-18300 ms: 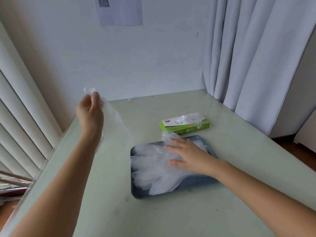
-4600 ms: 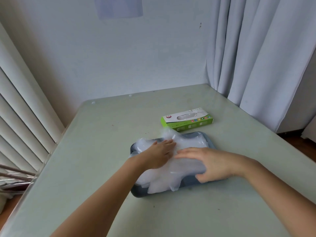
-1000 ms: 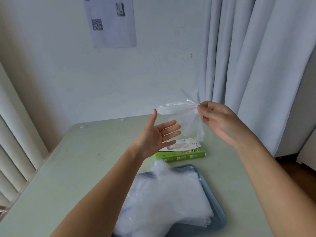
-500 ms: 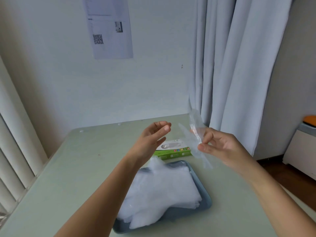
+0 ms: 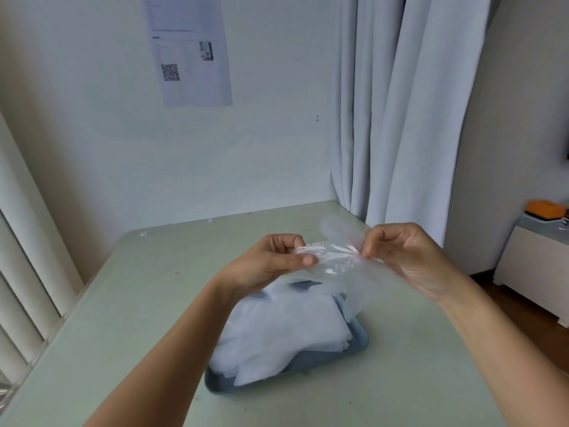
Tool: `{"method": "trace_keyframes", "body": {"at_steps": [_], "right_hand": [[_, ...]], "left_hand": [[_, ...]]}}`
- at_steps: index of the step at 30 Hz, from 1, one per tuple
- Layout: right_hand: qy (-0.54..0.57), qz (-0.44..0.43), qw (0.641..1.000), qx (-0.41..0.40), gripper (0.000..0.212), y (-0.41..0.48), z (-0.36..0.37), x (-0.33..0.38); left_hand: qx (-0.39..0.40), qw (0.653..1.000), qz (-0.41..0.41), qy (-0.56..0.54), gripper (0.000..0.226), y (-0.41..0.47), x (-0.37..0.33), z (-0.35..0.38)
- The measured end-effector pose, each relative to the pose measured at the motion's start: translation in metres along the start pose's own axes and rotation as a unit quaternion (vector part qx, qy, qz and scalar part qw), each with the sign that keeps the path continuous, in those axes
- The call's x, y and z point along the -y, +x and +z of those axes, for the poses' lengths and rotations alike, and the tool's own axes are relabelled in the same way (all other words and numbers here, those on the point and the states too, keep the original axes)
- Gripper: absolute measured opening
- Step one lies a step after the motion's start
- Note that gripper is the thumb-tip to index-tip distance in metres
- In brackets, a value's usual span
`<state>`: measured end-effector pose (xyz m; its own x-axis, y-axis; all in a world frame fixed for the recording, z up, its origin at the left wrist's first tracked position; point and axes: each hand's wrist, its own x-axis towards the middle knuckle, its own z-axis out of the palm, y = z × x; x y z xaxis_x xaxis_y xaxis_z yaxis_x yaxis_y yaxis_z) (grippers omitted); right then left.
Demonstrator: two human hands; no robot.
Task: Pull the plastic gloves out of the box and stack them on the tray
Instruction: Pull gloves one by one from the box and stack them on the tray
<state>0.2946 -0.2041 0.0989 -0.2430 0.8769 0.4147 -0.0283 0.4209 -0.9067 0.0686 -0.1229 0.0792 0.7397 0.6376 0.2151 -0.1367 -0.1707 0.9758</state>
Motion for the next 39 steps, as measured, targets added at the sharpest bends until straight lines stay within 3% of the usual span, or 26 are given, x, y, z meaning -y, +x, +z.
{"method": "trace_keyframes", "body": {"at_steps": [3, 7, 10, 12, 14, 15, 17, 20, 25, 29, 31, 33, 35, 37, 39], "right_hand": [[0.013, 0.067, 0.997, 0.02, 0.044, 0.004, -0.007, -0.009], [-0.072, 0.272, 0.955, 0.096, 0.06, 0.008, -0.011, -0.024], [-0.039, 0.312, 0.937, 0.154, 0.036, 0.013, -0.004, -0.04], [0.038, 0.307, 0.941, 0.136, 0.023, 0.019, 0.003, -0.049], [0.142, 0.312, 0.936, 0.076, 0.03, 0.026, 0.009, -0.054], [0.16, 0.311, 0.936, 0.046, 0.027, 0.029, 0.011, -0.055], [0.094, 0.314, 0.945, 0.003, 0.006, 0.035, 0.02, -0.061], [-0.106, 0.317, 0.942, -0.029, 0.015, 0.039, 0.029, -0.084], [-0.324, 0.313, 0.892, -0.028, 0.044, 0.041, 0.038, -0.129], [-0.379, 0.331, 0.863, -0.053, 0.043, 0.041, 0.042, -0.146], [-0.368, 0.345, 0.862, -0.055, 0.038, 0.042, 0.042, -0.147], [-0.353, 0.354, 0.865, -0.053, 0.033, 0.043, 0.041, -0.147], [-0.325, 0.364, 0.87, -0.065, 0.026, 0.045, 0.039, -0.147], [-0.299, 0.371, 0.876, -0.081, 0.024, 0.045, 0.038, -0.148], [-0.278, 0.375, 0.881, -0.083, 0.027, 0.045, 0.037, -0.149]], "left_hand": [[-0.006, 1.0, -0.004, 0.012, 0.026, -0.012, -0.007, -0.007], [-0.034, 0.999, -0.019, -0.009, 0.024, -0.031, -0.014, -0.02], [-0.064, 0.997, -0.044, -0.017, 0.026, -0.043, -0.014, -0.03], [-0.072, 0.996, -0.06, -0.011, 0.026, -0.049, -0.014, -0.035], [-0.079, 0.993, -0.09, 0.009, 0.029, -0.055, -0.014, -0.04], [-0.092, 0.989, -0.114, 0.026, 0.029, -0.057, -0.014, -0.042], [-0.134, 0.975, -0.159, 0.076, 0.026, -0.063, -0.008, -0.049], [-0.178, 0.944, -0.215, 0.175, 0.023, -0.066, 0.01, -0.058], [-0.208, 0.878, -0.311, 0.298, 0.024, -0.06, 0.052, -0.071], [-0.23, 0.78, -0.32, 0.487, 0.033, -0.059, 0.066, -0.08], [-0.26, 0.729, -0.262, 0.576, 0.037, -0.058, 0.064, -0.072], [-0.279, 0.738, -0.153, 0.596, 0.036, -0.053, 0.061, -0.052], [-0.252, 0.783, -0.071, 0.564, 0.034, -0.045, 0.063, -0.026], [-0.186, 0.81, -0.067, 0.553, 0.039, -0.036, 0.075, -0.001], [-0.101, 0.797, -0.117, 0.584, 0.046, -0.027, 0.093, 0.013]]}}
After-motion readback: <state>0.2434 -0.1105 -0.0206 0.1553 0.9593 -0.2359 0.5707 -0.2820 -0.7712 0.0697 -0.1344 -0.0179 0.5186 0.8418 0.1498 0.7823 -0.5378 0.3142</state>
